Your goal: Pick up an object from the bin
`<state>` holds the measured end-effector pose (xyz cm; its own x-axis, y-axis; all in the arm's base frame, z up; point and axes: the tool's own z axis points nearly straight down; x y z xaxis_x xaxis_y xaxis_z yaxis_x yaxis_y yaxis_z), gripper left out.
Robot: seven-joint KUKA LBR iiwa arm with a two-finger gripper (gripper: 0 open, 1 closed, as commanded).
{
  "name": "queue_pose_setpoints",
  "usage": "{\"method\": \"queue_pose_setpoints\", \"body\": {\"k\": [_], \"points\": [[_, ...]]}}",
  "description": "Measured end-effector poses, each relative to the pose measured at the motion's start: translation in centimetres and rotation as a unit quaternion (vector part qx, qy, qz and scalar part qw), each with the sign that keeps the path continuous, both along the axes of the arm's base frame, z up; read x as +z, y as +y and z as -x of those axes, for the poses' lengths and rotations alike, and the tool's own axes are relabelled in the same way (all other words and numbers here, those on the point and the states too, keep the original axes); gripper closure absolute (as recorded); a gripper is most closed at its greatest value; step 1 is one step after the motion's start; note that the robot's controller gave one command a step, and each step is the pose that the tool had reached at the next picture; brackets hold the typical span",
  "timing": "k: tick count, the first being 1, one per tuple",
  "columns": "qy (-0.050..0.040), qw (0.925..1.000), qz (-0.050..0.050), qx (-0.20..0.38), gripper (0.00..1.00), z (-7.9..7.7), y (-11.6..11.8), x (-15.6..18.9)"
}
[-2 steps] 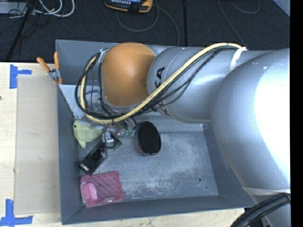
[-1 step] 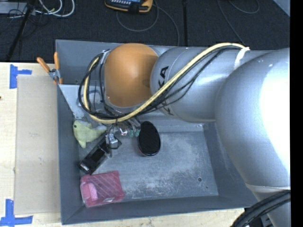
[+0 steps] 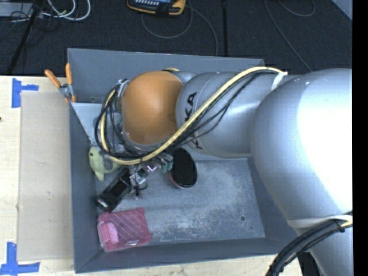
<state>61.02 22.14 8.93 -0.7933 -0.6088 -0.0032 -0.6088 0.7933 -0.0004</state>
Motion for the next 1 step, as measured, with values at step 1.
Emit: {"method": "queue_pose_setpoints", "body": {"k": [1], "points": [[0.0032,0.9985,-0.002,0.055,1.0,-0.16,-0.94,-1.91]]}}
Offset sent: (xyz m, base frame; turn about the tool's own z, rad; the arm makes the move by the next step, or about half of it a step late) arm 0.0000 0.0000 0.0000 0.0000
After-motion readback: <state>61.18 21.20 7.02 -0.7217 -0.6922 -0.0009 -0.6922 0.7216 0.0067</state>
